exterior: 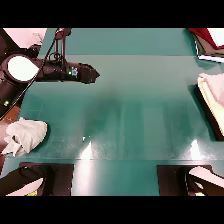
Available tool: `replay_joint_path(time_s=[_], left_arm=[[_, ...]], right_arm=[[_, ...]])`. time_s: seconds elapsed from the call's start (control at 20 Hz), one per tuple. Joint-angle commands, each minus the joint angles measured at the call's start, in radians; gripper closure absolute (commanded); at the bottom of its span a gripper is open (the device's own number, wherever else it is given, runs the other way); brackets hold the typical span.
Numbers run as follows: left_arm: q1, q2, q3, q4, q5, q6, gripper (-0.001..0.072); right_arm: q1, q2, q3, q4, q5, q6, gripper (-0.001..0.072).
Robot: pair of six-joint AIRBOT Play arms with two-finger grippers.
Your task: Fold the shirts.
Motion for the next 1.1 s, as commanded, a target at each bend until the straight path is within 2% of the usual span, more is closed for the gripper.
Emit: replay_joint_path(time_s=[0.0, 0.15, 0.3, 0.45, 0.6, 0.7, 0.8, 0.85, 1.05], left_arm=[[0.0, 0.0, 0.0, 0.004, -0.02, 0.001, 0.0684], [0.0, 0.0, 0.0, 0.005, -0.018, 0.0, 0.0684], [0.0, 0.0, 0.0, 0.005, -0.008, 0.0, 0.0684], [0.0, 0.0, 0.0, 0.002, -0.031, -0.001, 0.0684], [0.0, 0.0, 0.0, -0.002, -0.004, -0.001, 0.0684], [0.0, 0.0, 0.0, -0.002, 0.014, -0.001, 0.0684], [0.0, 0.0, 0.0, -0.002, 0.018, -0.001, 0.0684], [0.0, 0.0, 0.0, -0.002, 0.018, -0.001, 0.0684], [0.0, 0.0, 0.0, -0.002, 0.018, -0.001, 0.0684]], right_arm=[[-0.09, 0.049, -0.133, -0.06, 0.03, 0.0, 0.0191], [-0.11, 0.079, -0.162, -0.036, 0.024, 0.0, 0.02], [-0.07, 0.096, -0.161, 0.201, 0.004, 0.0, 0.02], [0.076, 0.096, -0.161, 0.388, 0.019, 0.0, 0.02], [0.285, 0.096, -0.161, 0.41, 0.01, 0.0, 0.0204], [0.421, 0.096, -0.161, 0.406, 0.007, 0.0, 0.0383], [0.532, 0.096, -0.161, 0.405, 0.0, -0.001, 0.0648], [0.578, 0.096, -0.161, 0.399, -0.007, -0.001, 0.0699], [0.668, 0.096, -0.161, 0.4, -0.019, -0.001, 0.0698]])
